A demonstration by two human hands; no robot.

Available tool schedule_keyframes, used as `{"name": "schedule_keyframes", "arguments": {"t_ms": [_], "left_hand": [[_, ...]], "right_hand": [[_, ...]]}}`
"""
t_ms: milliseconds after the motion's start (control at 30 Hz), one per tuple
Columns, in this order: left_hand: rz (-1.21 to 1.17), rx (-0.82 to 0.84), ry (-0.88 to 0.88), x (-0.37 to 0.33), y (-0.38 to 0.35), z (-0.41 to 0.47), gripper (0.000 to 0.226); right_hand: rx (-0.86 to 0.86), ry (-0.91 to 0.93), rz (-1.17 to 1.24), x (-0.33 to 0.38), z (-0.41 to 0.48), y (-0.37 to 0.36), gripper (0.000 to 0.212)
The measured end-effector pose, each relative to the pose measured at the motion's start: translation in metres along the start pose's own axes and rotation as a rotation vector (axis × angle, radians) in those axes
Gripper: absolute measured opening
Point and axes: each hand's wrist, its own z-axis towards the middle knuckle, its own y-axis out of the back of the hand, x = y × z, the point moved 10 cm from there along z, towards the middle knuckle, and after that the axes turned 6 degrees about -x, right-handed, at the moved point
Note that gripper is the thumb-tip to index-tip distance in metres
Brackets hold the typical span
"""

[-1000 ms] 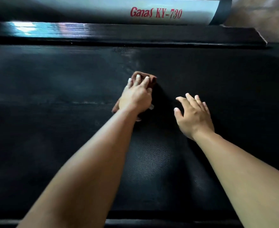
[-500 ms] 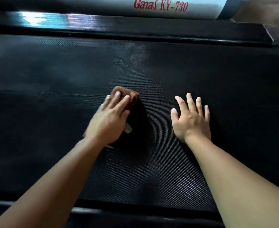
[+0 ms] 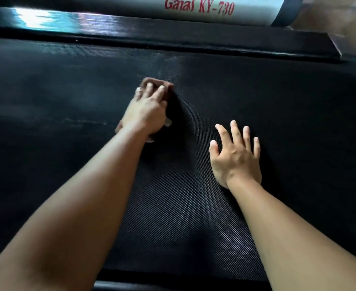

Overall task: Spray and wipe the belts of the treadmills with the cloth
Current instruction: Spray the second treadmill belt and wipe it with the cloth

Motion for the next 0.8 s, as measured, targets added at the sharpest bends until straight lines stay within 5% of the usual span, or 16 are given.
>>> {"name": "schedule_keyframes", "arguments": {"t_ms": [167, 333, 600, 800], "left_hand": [[-0.027, -0.012, -0.283, -0.062, -0.036, -0.032, 0.055], [-0.022, -0.031, -0.234, -0.005, -0.039, -0.072, 0.055], [-0.016, -0.118, 0.096, 0.115, 0.008, -0.024, 0.053], [0.041, -0.074, 0.134, 0.081, 0.000, 0.037, 0.054]], "right_hand": [[0.031, -0.012, -0.007, -0.001, 0.001, -0.001, 0.054], [0.032, -0.021, -0.001, -0.001, 0.001, 0.000, 0.054], [0.004, -0.012, -0.002, -0.001, 0.001, 0.000, 0.053], [-0.007, -0.006, 0.006, 0.000, 0.001, 0.001, 0.052]]}}
